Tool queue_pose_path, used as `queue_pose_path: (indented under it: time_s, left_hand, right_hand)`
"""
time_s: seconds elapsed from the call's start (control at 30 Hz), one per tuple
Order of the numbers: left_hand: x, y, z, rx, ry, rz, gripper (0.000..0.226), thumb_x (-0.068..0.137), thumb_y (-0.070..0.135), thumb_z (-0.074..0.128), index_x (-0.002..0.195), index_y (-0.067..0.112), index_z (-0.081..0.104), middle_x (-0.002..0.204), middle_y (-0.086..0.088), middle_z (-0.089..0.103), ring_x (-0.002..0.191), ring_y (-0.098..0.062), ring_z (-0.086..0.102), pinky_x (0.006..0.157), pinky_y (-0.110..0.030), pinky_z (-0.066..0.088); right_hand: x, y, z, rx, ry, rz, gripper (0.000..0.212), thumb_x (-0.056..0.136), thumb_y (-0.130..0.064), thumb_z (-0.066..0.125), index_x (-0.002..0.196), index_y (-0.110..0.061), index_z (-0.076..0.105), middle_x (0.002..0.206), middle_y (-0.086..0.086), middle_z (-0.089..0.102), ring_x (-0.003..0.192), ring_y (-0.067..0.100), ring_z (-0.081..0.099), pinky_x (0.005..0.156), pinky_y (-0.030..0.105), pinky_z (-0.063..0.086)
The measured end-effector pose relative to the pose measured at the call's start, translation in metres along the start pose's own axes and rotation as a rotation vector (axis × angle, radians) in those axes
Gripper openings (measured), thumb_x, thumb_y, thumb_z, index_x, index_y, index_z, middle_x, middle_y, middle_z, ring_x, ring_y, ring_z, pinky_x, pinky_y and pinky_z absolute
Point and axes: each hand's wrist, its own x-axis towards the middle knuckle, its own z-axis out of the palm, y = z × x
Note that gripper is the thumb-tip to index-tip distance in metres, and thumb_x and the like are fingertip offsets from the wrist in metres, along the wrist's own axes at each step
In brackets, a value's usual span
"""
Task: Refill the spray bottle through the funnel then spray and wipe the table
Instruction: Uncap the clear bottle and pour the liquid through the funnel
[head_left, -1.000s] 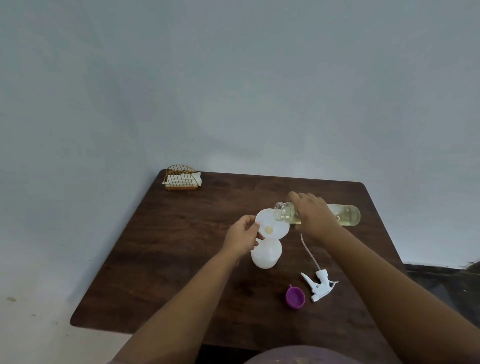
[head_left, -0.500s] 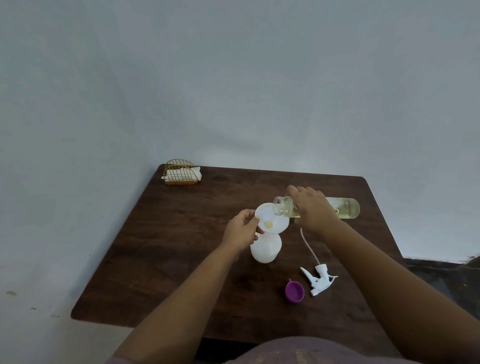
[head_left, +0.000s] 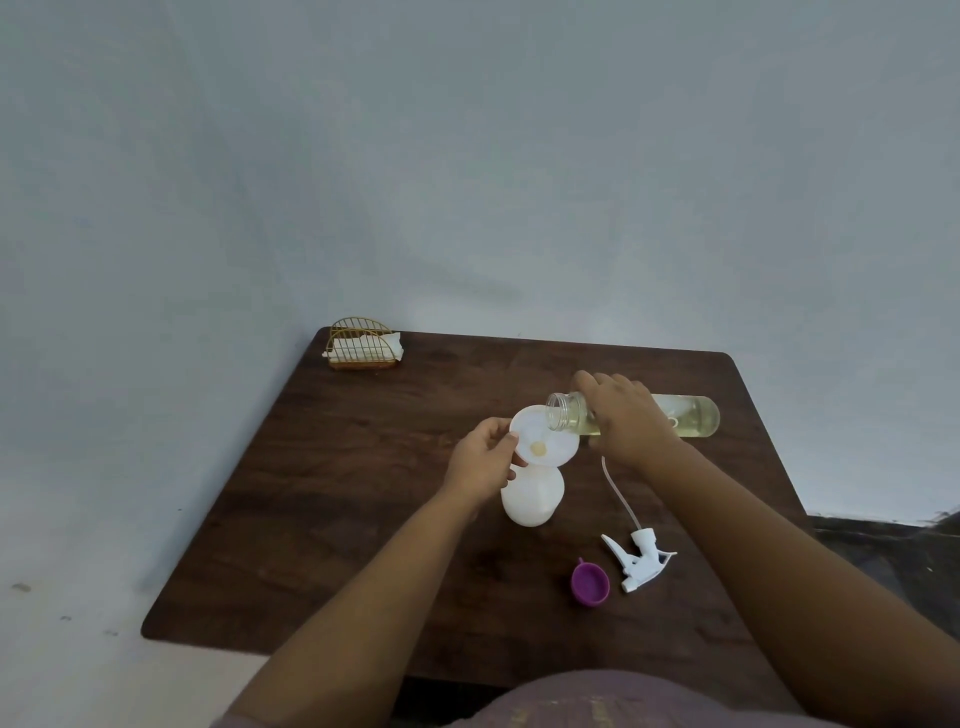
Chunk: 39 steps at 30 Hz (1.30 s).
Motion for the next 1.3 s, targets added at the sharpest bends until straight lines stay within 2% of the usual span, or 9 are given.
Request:
queue_pose_path:
  time_s: [0.2,0.57,1.3]
  left_hand:
    - [0.0001,0.0004,-0.0013,-0.005,-0.004,0.003,0.018,0.1,0.025,0.049,0.115,0.024,0.06,0.091,0.001,0.07,0.07,-0.009,0.062,0.07,-0.029,0.054]
    - [0.0008,-0.0005,0.0006,-0.01,0.001,0.006,0.017,0.1,0.026,0.049,0.112,0.025,0.061,0.091,0.002,0.071,0.066,-0.006,0.061,0.068,-0.027,0.054]
    - [0.0035,0.0002,0.0011,0.0,0.008,0.003,0.022,0.101,0.025,0.049,0.119,0.022,0.06,0.099,-0.001,0.07,0.071,-0.009,0.062,0.068,-0.026,0.055]
  right_hand:
    - [0.0009,-0.0005,-0.0008,-0.005,-0.012,0.004,0.048,0.067,-0.01,0.067,0.11,-0.016,0.045,0.093,-0.001,0.055,0.088,0.022,0.052,0.073,0.029,0.031]
    - [0.0026,0.0004,-0.0003,-0.009,-0.011,-0.001,0.048,0.067,-0.01,0.067,0.109,-0.016,0.046,0.09,-0.002,0.053,0.085,0.021,0.05,0.072,0.029,0.03]
    - [0.0052,0.0018,0.0018,-0.008,-0.007,0.005,0.047,0.067,-0.008,0.066,0.109,-0.016,0.046,0.085,-0.004,0.047,0.083,0.021,0.049,0.073,0.03,0.033]
